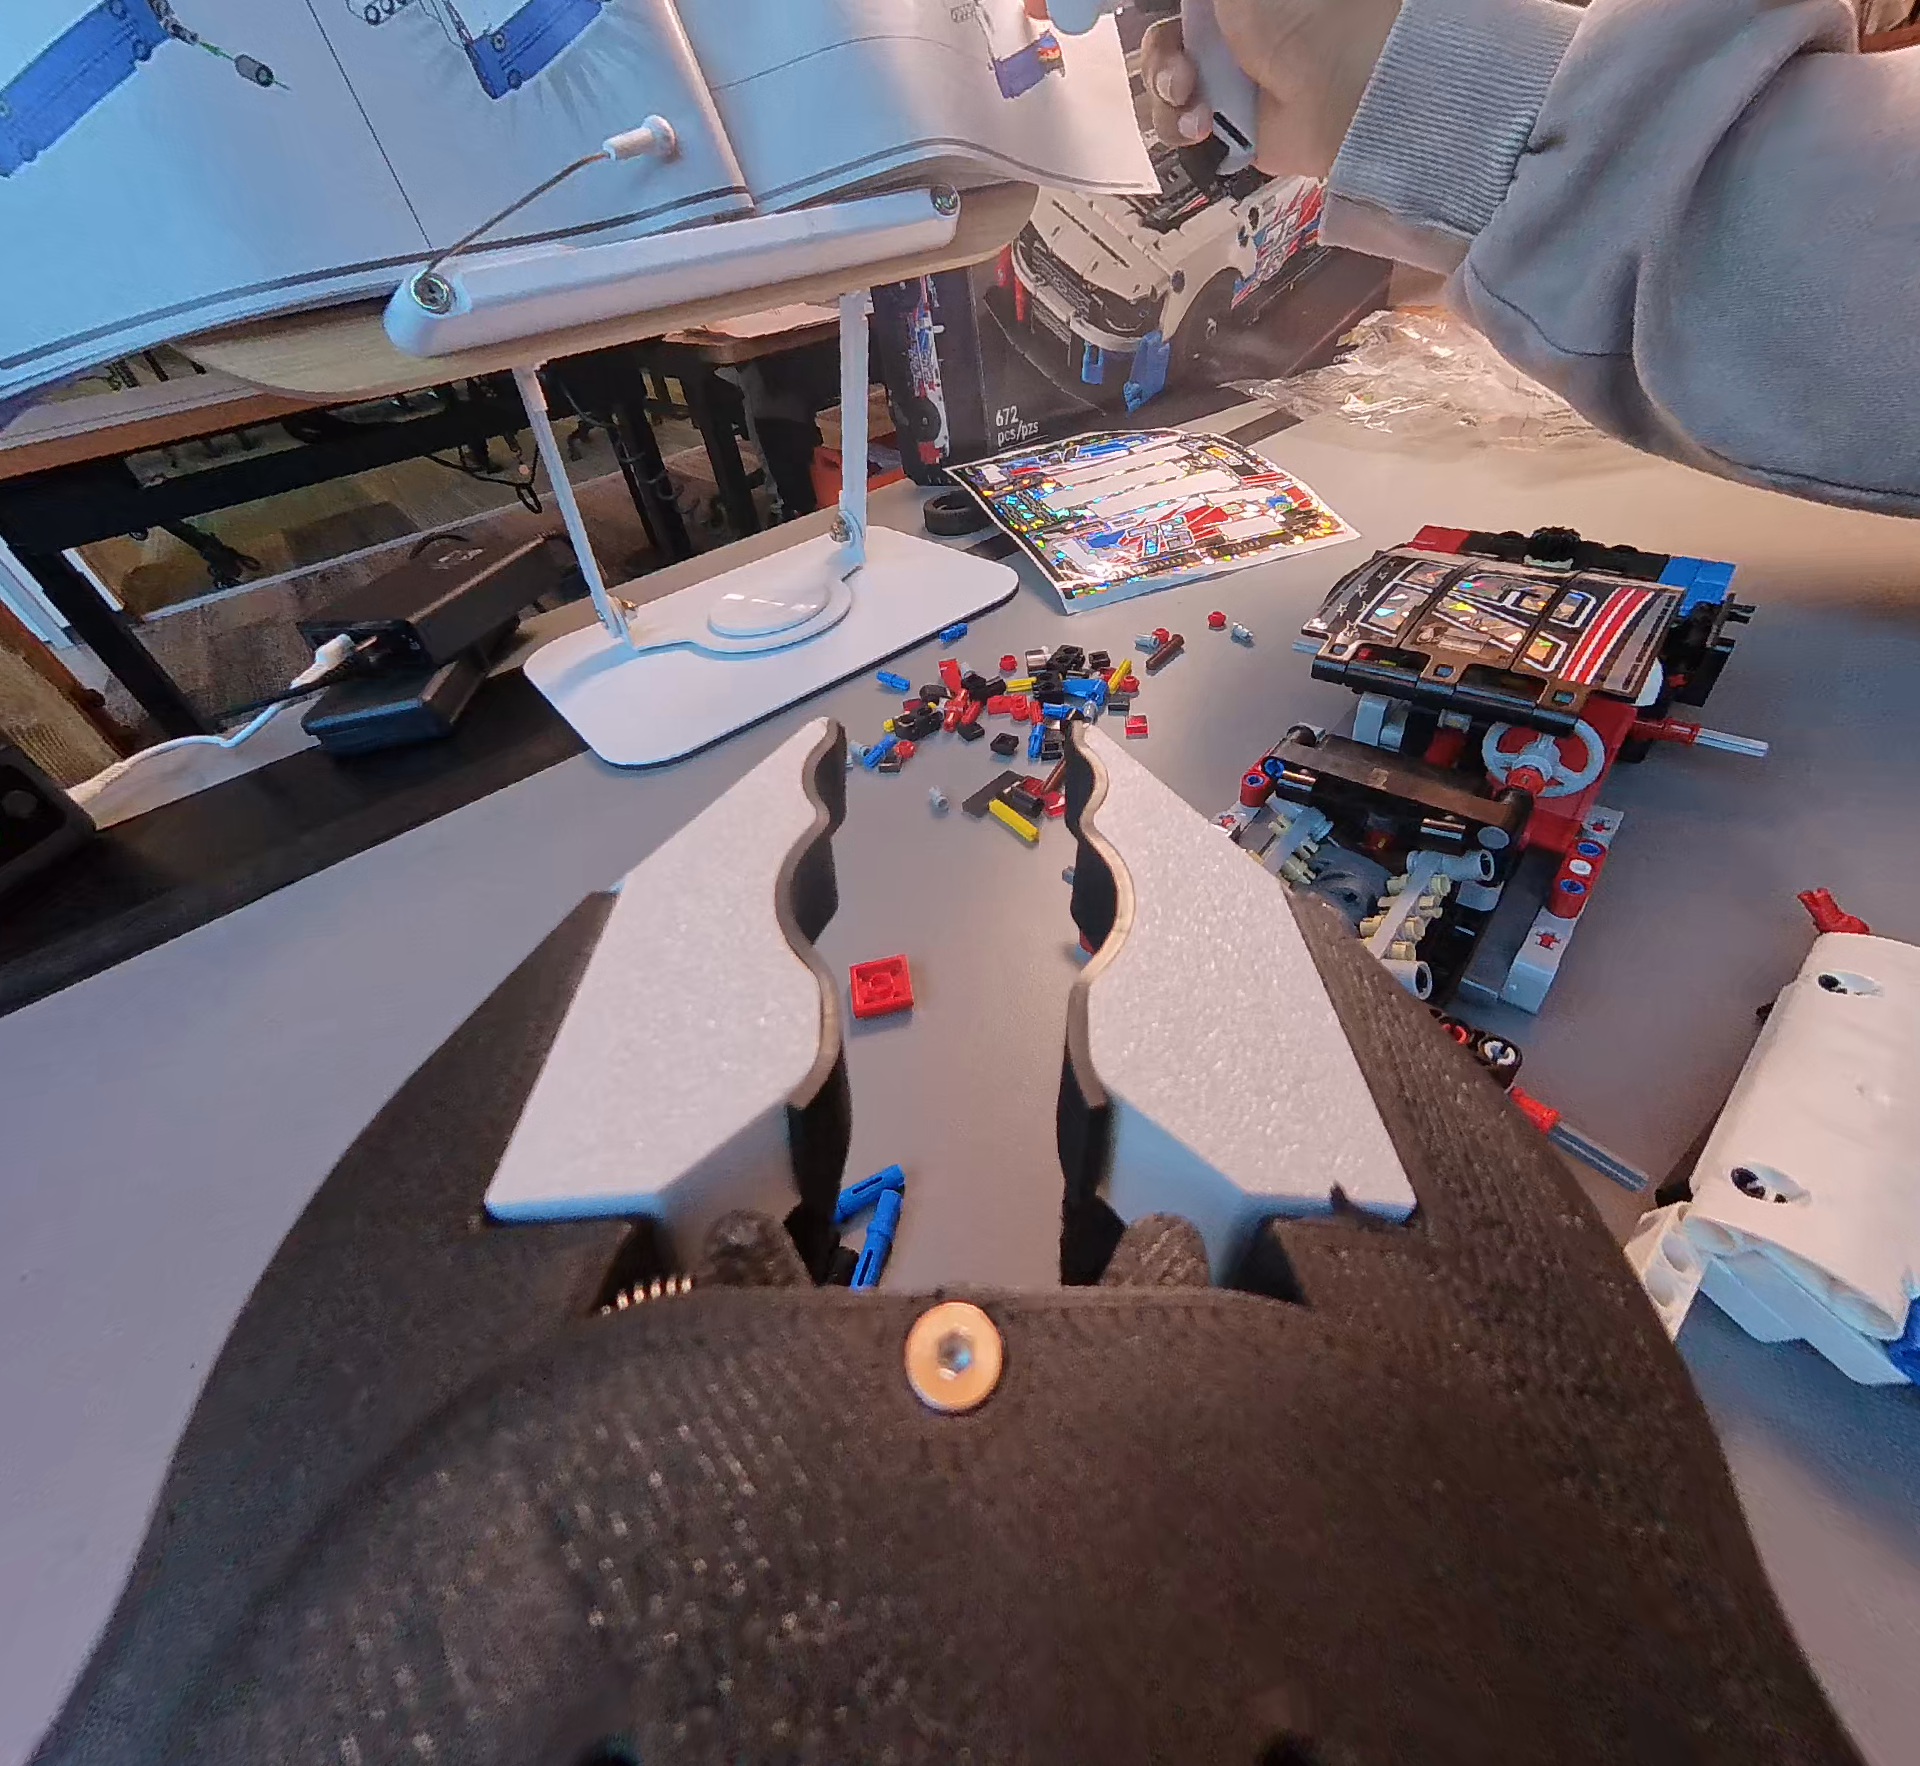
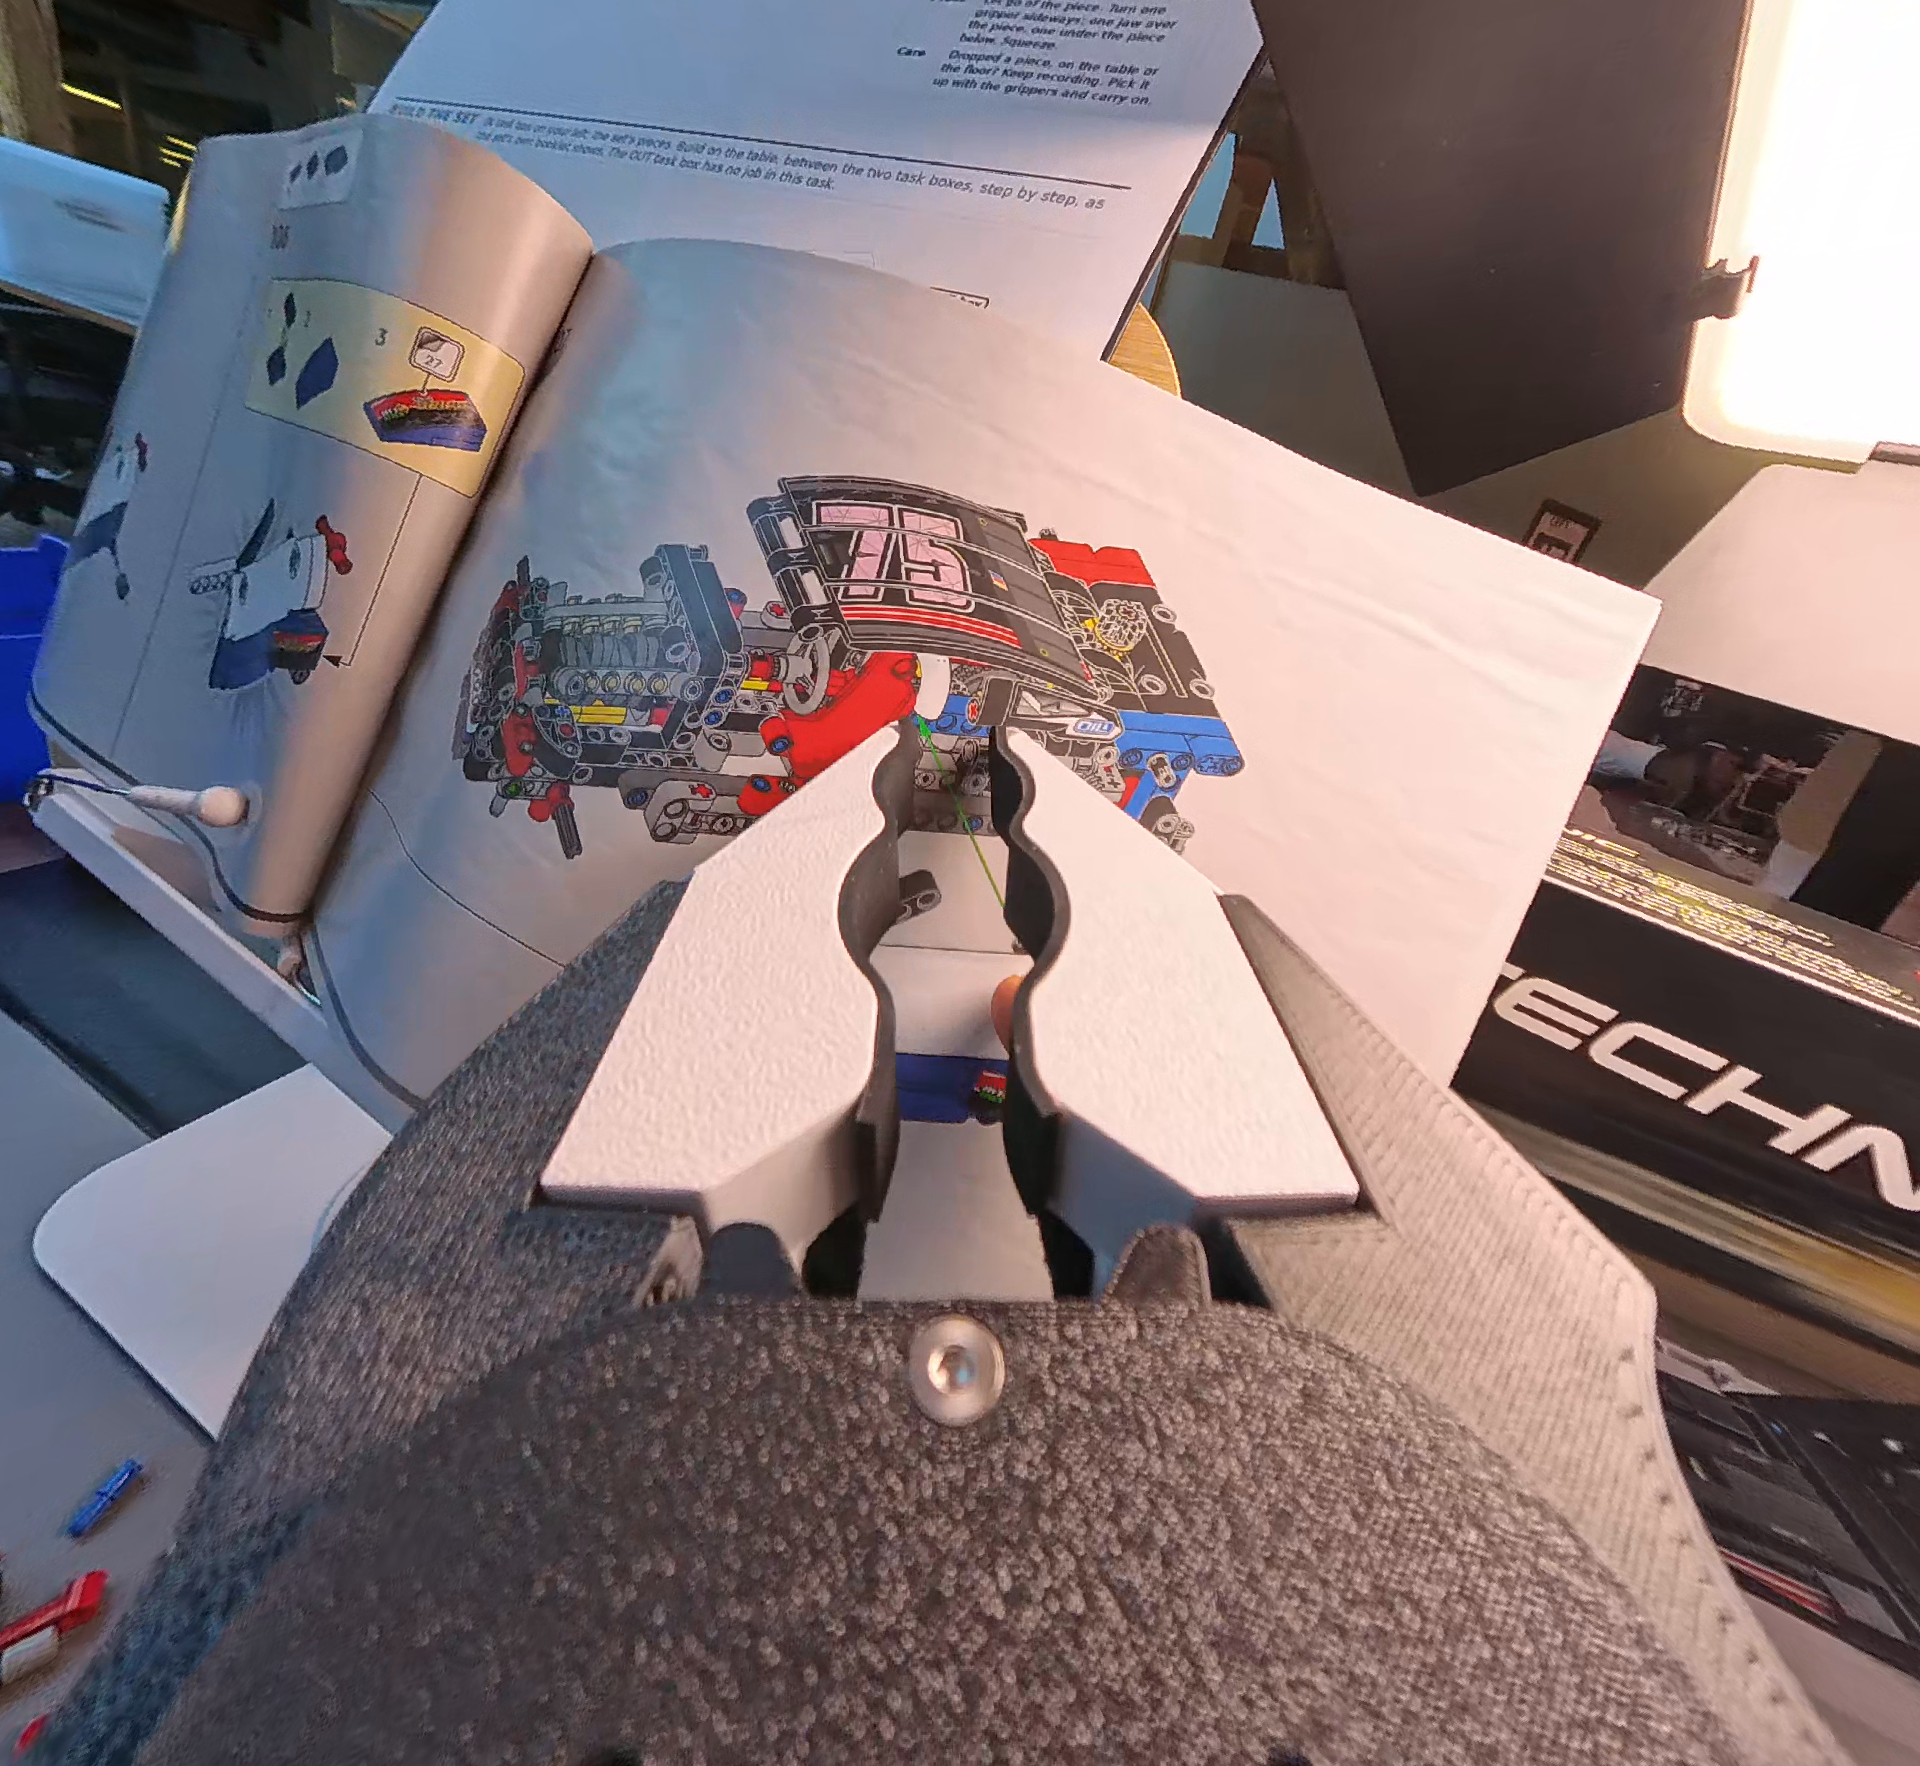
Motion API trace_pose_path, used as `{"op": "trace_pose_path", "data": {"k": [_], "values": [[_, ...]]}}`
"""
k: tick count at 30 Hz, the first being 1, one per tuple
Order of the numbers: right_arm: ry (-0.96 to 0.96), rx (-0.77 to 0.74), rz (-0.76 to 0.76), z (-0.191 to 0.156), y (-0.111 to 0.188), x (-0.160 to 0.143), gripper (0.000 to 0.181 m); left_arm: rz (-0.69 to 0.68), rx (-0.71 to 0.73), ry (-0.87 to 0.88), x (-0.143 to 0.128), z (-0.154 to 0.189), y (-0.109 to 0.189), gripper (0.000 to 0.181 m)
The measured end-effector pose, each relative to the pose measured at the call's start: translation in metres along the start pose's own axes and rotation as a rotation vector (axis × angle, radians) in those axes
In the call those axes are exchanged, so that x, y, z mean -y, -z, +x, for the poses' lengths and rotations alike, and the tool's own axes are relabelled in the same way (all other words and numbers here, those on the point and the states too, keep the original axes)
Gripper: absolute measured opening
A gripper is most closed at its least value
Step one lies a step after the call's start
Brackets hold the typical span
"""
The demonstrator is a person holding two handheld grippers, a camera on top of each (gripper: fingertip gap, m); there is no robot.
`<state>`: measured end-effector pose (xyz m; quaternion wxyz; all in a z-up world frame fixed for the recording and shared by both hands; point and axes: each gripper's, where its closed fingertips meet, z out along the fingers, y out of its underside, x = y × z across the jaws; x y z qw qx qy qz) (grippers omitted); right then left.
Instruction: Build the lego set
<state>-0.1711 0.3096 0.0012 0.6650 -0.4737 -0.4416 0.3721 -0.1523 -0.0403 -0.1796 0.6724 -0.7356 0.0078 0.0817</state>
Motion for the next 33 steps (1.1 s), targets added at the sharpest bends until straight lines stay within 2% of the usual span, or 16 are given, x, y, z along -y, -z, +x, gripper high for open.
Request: {"op": "trace_pose_path", "data": {"k": [10, 15, 20, 25, 29, 33], "values": [[-0.003, -0.001, -0.006, 0.001, 0.003, -0.001, 0.012, 0.000, -0.001, -0.001, 0.000, 0.001, 0.000, 0.040], [-0.009, 0.011, 0.036, -0.003, 0.034, 0.004, 0.010, 0.001, -0.002, -0.006, 0.000, 0.001, 0.000, 0.040], [-0.037, 0.121, 0.044, -0.031, 0.093, 0.010, 0.010, 0.021, -0.009, -0.021, 0.007, 0.005, 0.002, 0.042], [-0.102, 0.332, -0.042, -0.081, 0.177, 0.004, 0.010, 0.060, -0.066, -0.097, 0.029, 0.022, 0.009, 0.043], [-0.045, 0.522, -0.265, -0.133, 0.248, -0.036, 0.010, 0.044, -0.273, -0.055, 0.038, 0.053, 0.016, 0.038], [-0.012, 0.632, -0.425, -0.177, 0.307, -0.075, 0.009, -0.103, -0.568, 0.010, 0.024, 0.090, 0.033, 0.036]]}}
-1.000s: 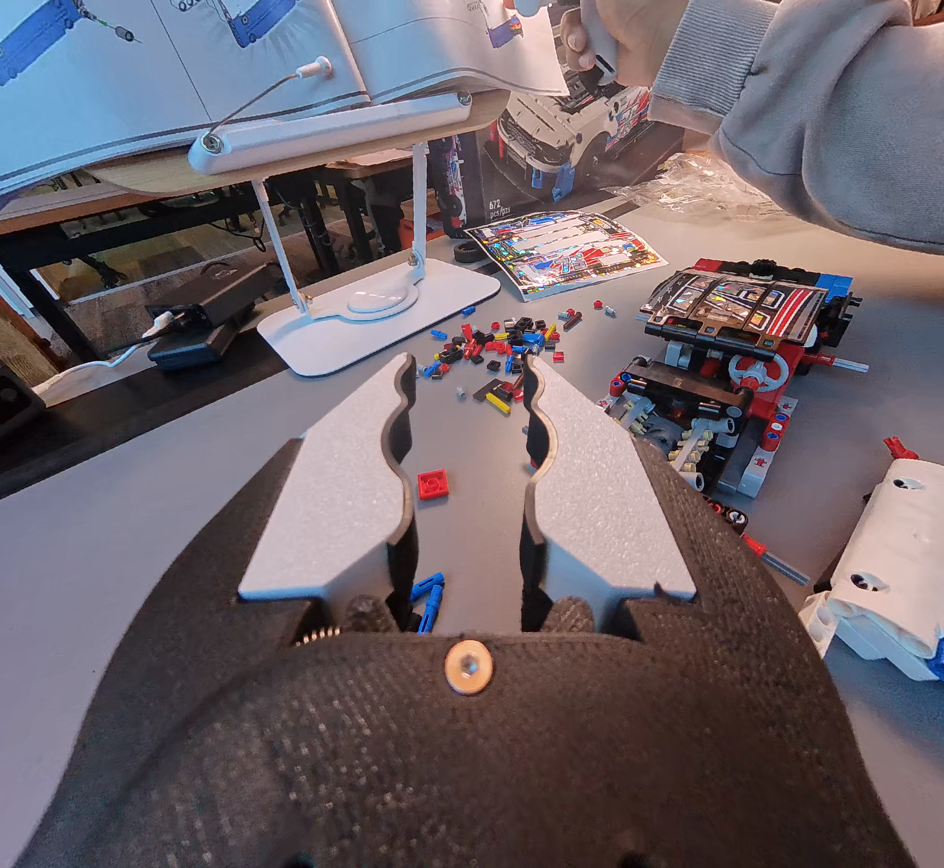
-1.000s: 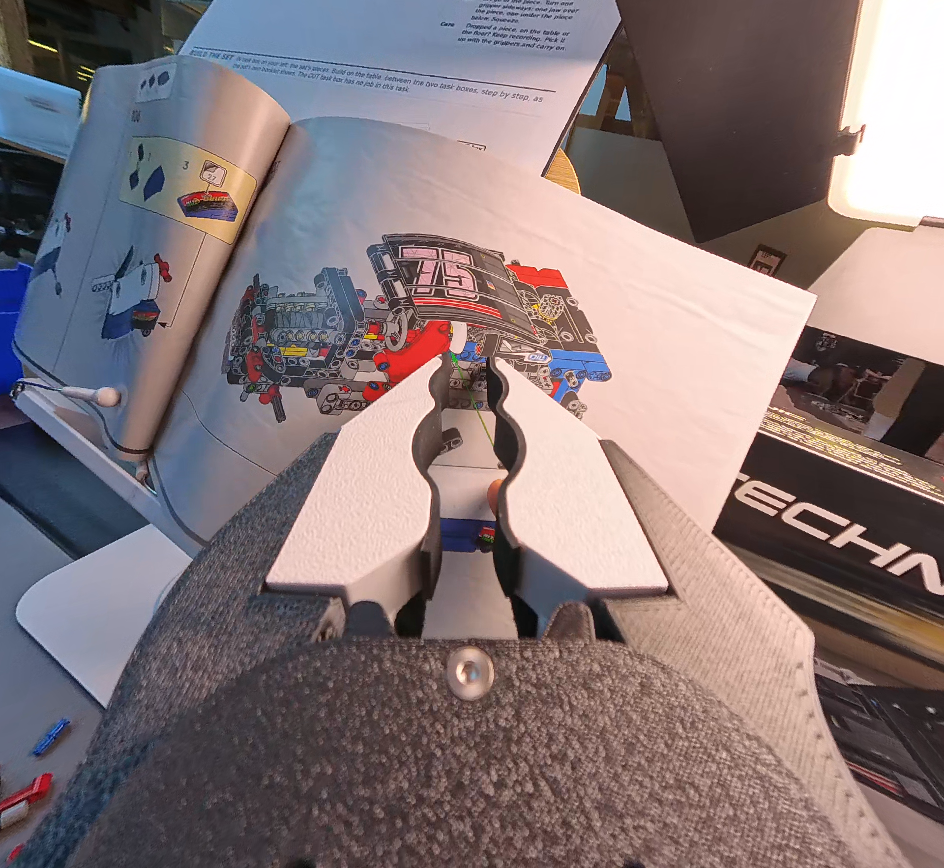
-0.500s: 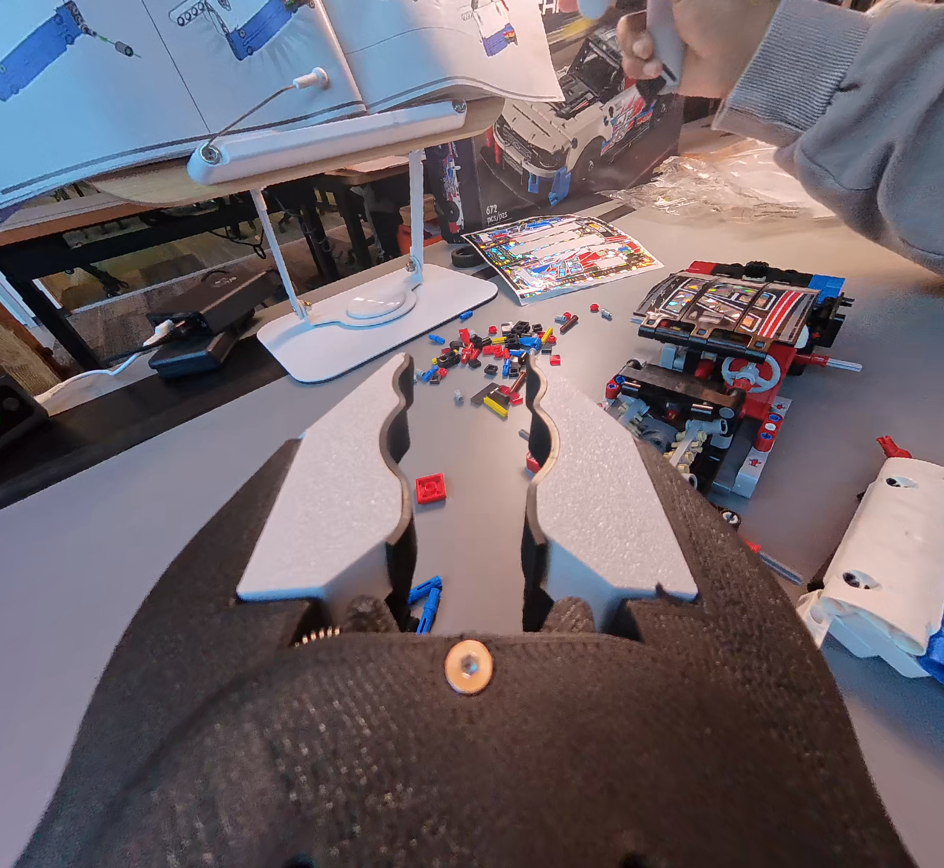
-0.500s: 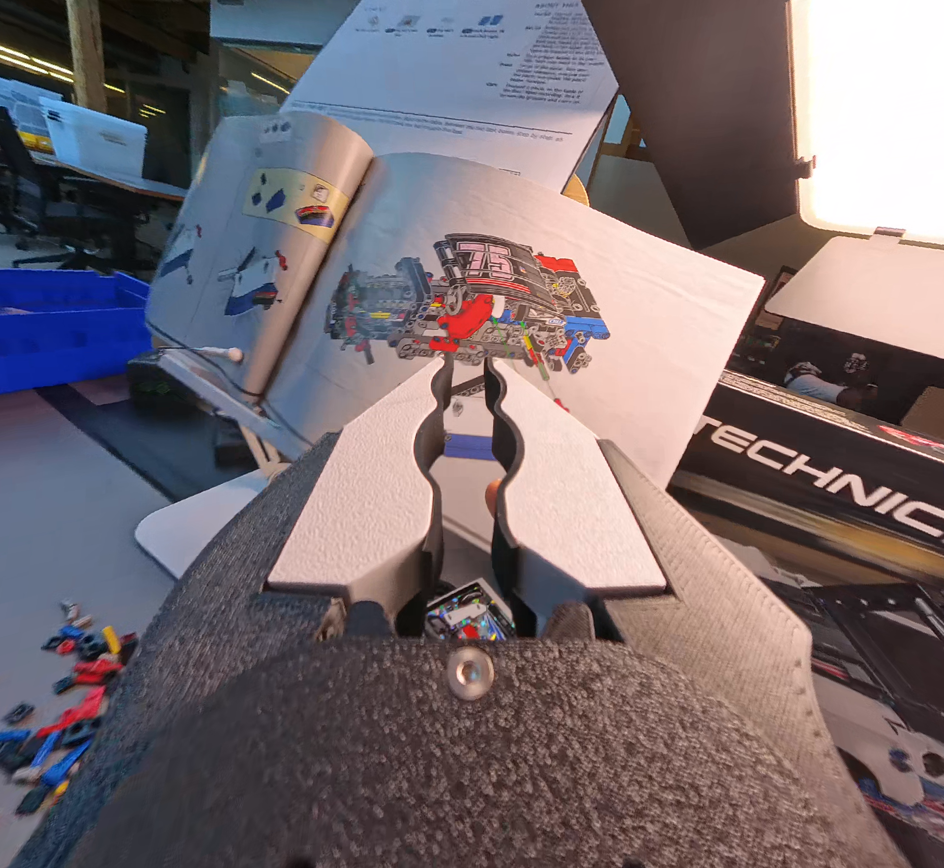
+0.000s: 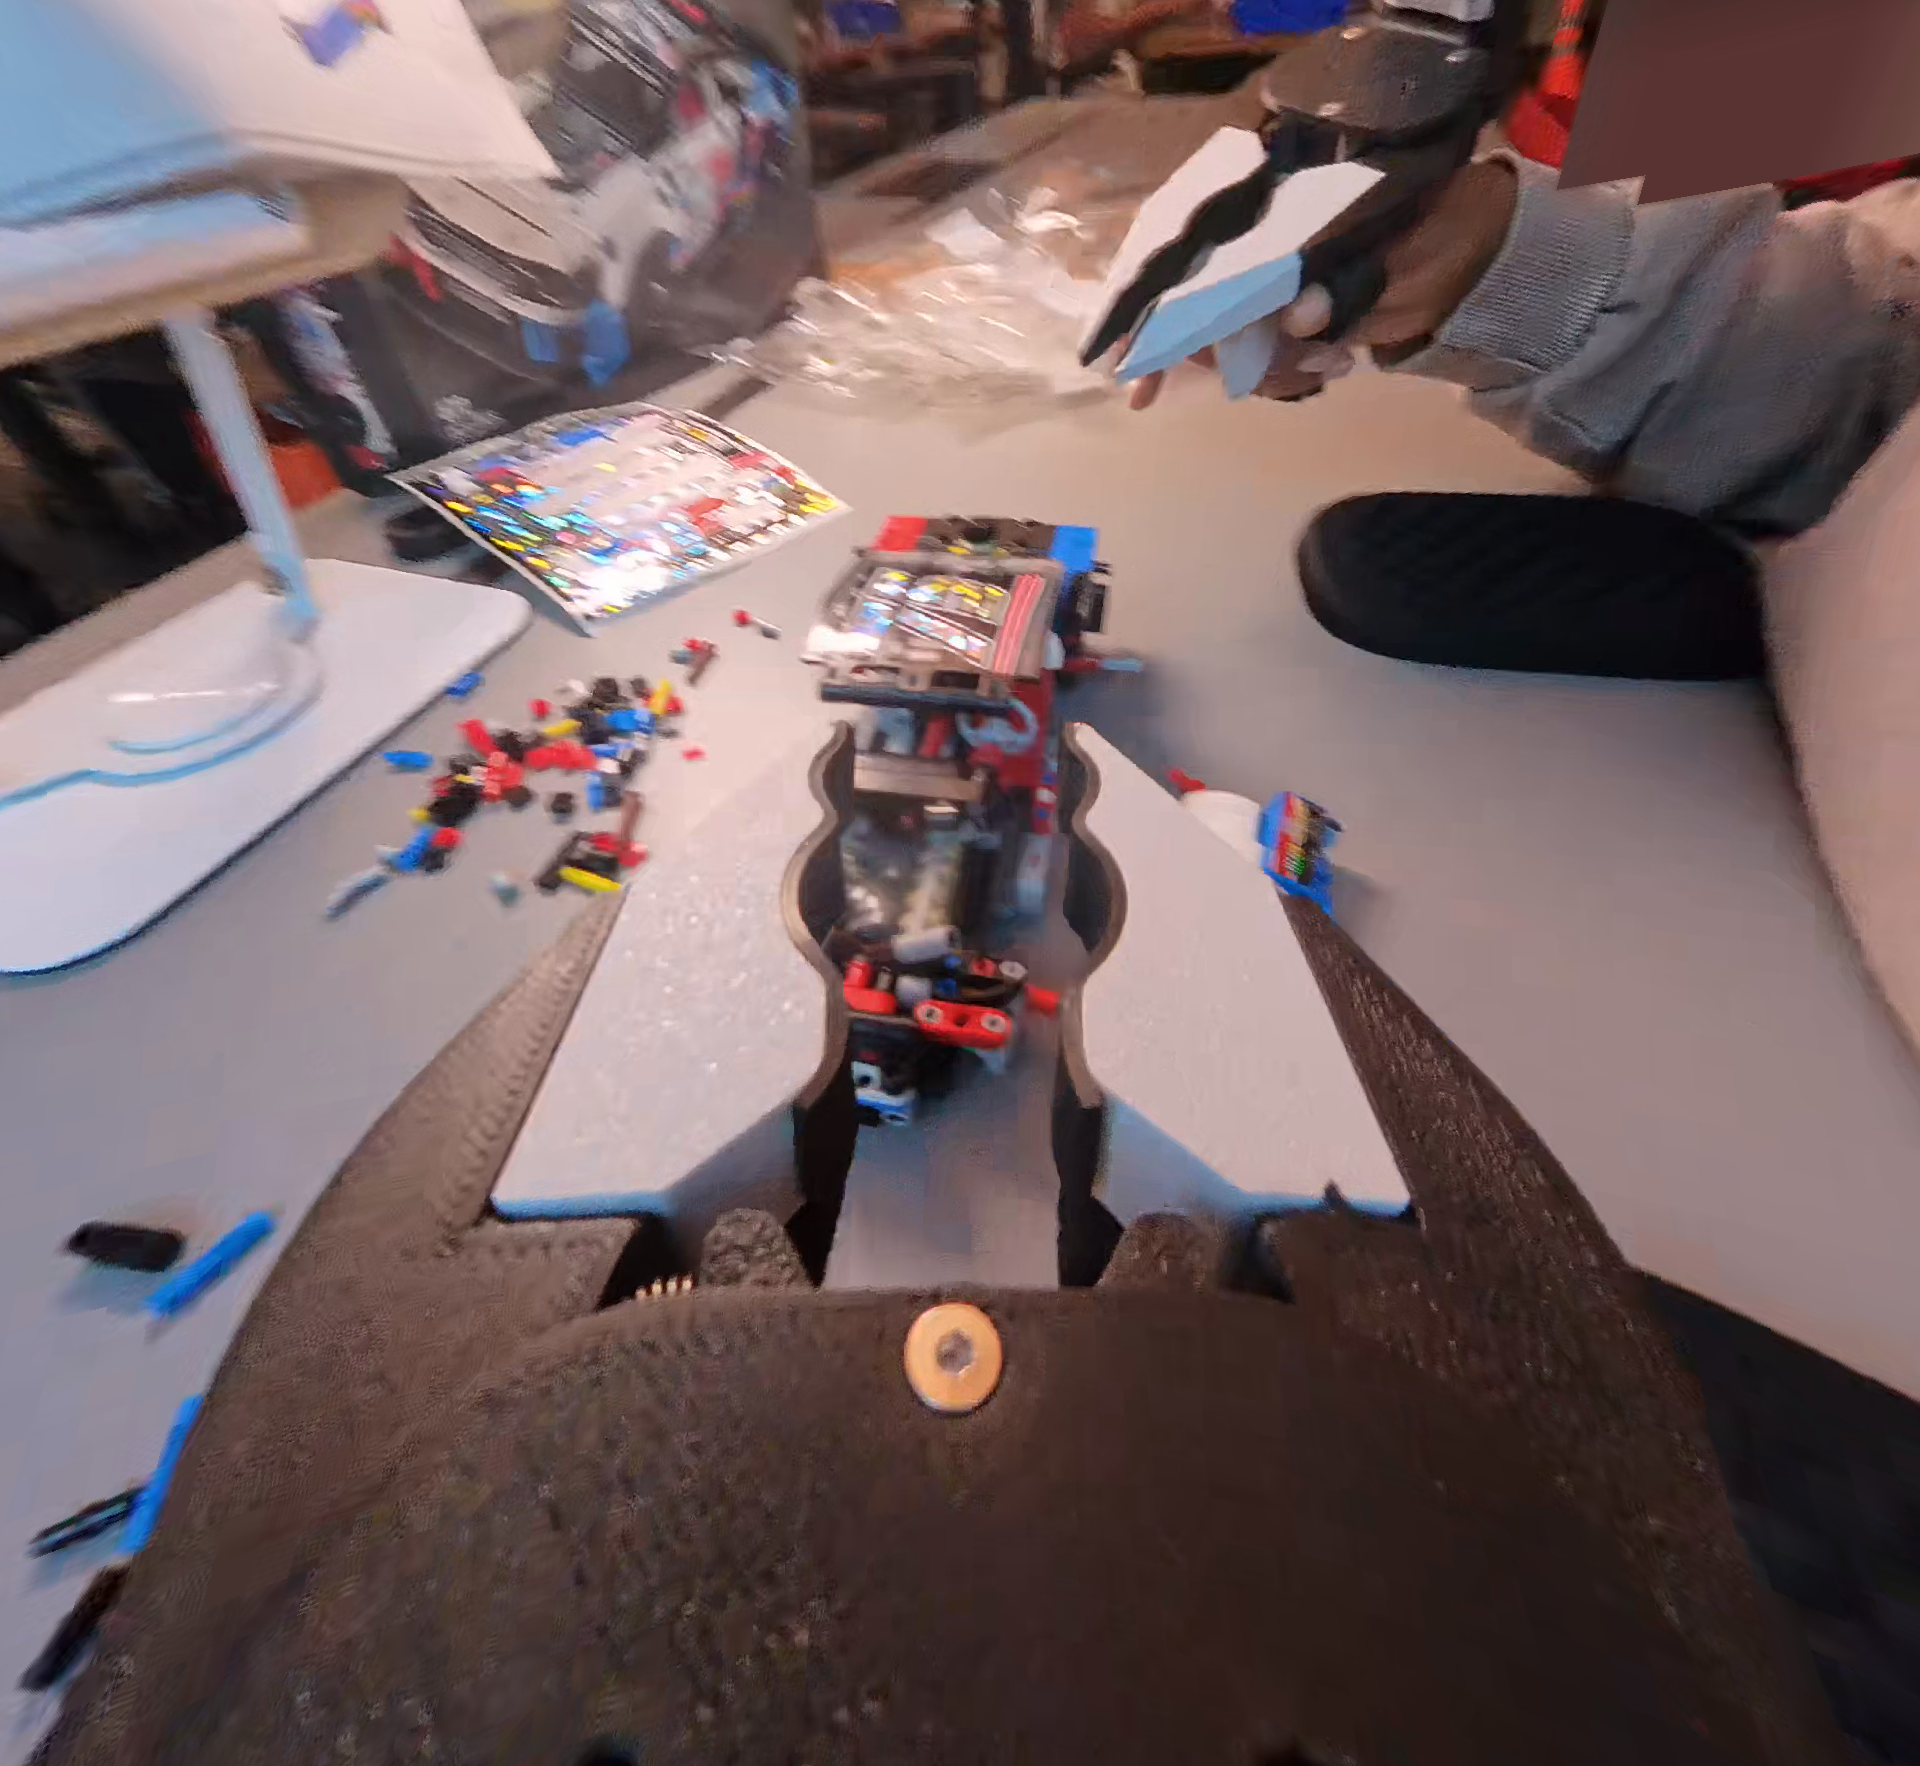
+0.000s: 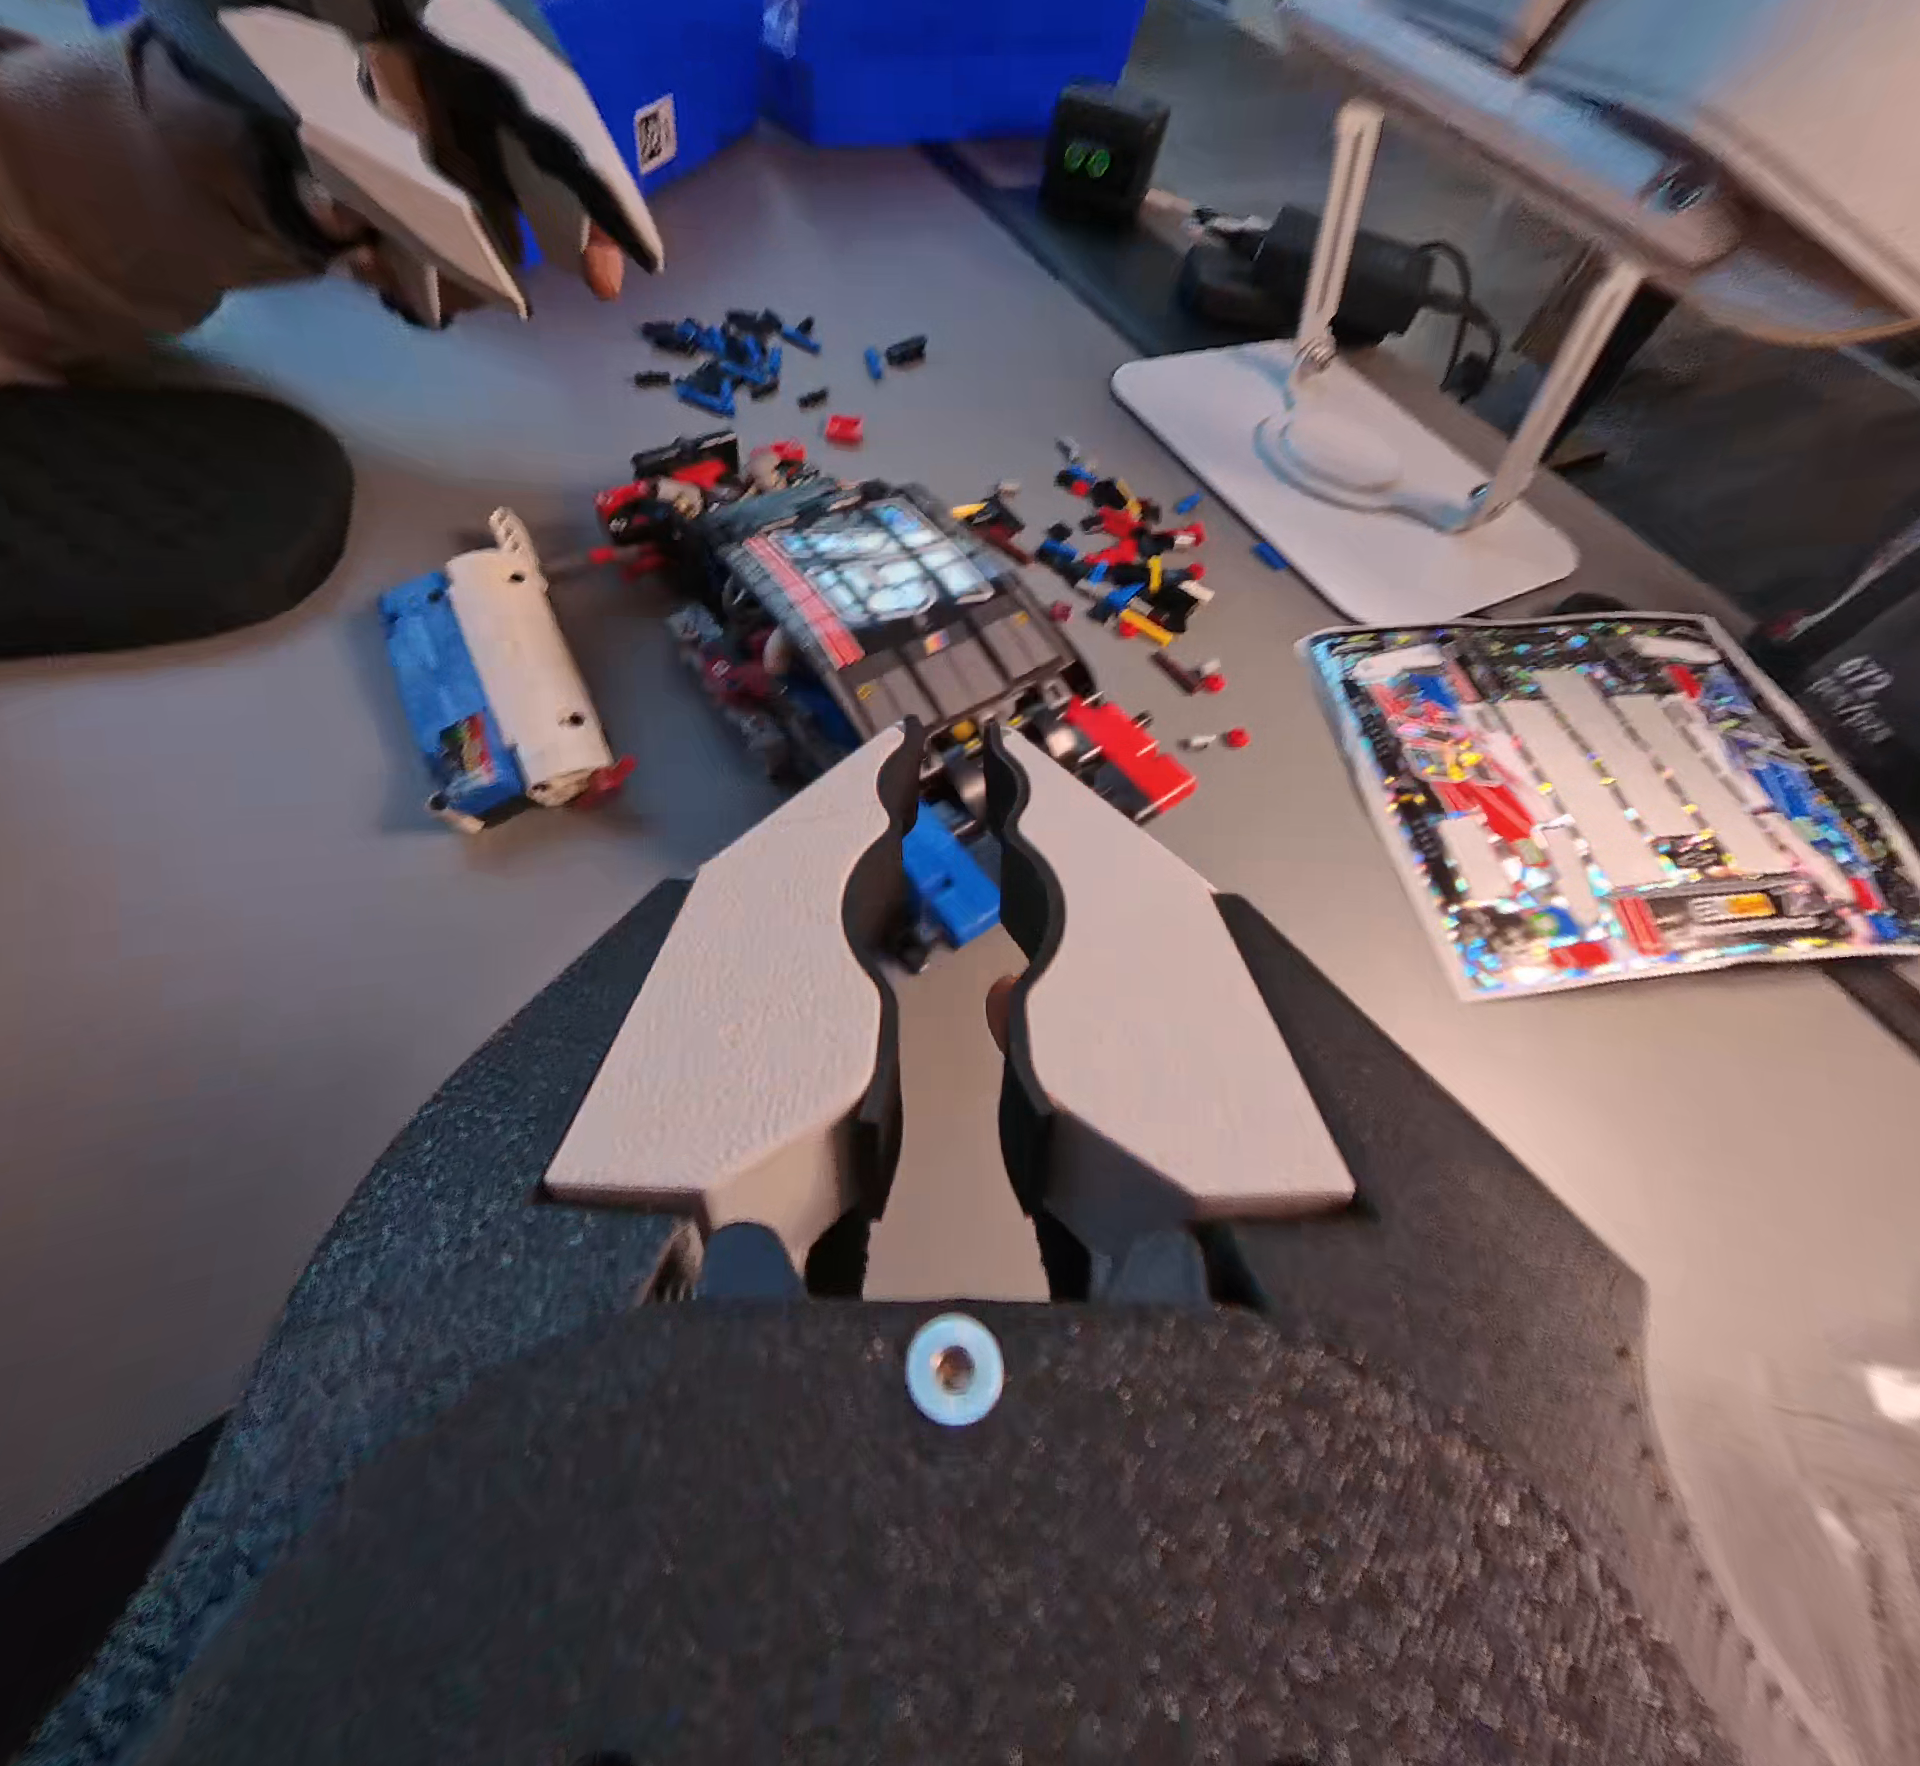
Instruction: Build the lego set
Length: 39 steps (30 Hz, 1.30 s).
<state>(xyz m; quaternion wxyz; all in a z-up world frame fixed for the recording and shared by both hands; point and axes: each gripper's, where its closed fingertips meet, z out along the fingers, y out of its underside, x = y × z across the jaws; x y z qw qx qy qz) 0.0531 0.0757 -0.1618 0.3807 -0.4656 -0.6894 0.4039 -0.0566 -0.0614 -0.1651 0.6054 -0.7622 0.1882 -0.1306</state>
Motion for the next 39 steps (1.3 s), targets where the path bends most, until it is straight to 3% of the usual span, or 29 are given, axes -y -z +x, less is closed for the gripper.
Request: {"op": "trace_pose_path", "data": {"k": [3, 6, 15, 19, 30, 39], "values": [[-0.043, 0.053, -0.048, -0.033, -0.002, -0.025, 0.010, -0.168, -0.169, -0.006, -0.024, 0.031, -0.002, 0.040], [-0.016, 0.005, -0.059, -0.042, -0.007, -0.031, 0.010, -0.271, -0.176, -0.065, -0.044, 0.040, -0.009, 0.044], [0.365, -0.170, -0.231, -0.030, -0.047, -0.040, 0.019, -0.234, -0.141, -0.085, -0.048, 0.043, -0.018, 0.041], [0.426, -0.213, -0.247, -0.024, -0.052, -0.041, 0.007, -0.243, -0.111, -0.113, -0.052, 0.041, -0.016, 0.041], [0.175, -0.059, -0.212, -0.025, -0.052, -0.040, 0.006, -0.229, -0.050, -0.077, -0.055, 0.031, -0.023, 0.039], [0.132, -0.046, -0.160, -0.024, -0.052, -0.040, 0.007, -0.206, -0.029, -0.058, -0.057, 0.026, -0.025, 0.036]]}}
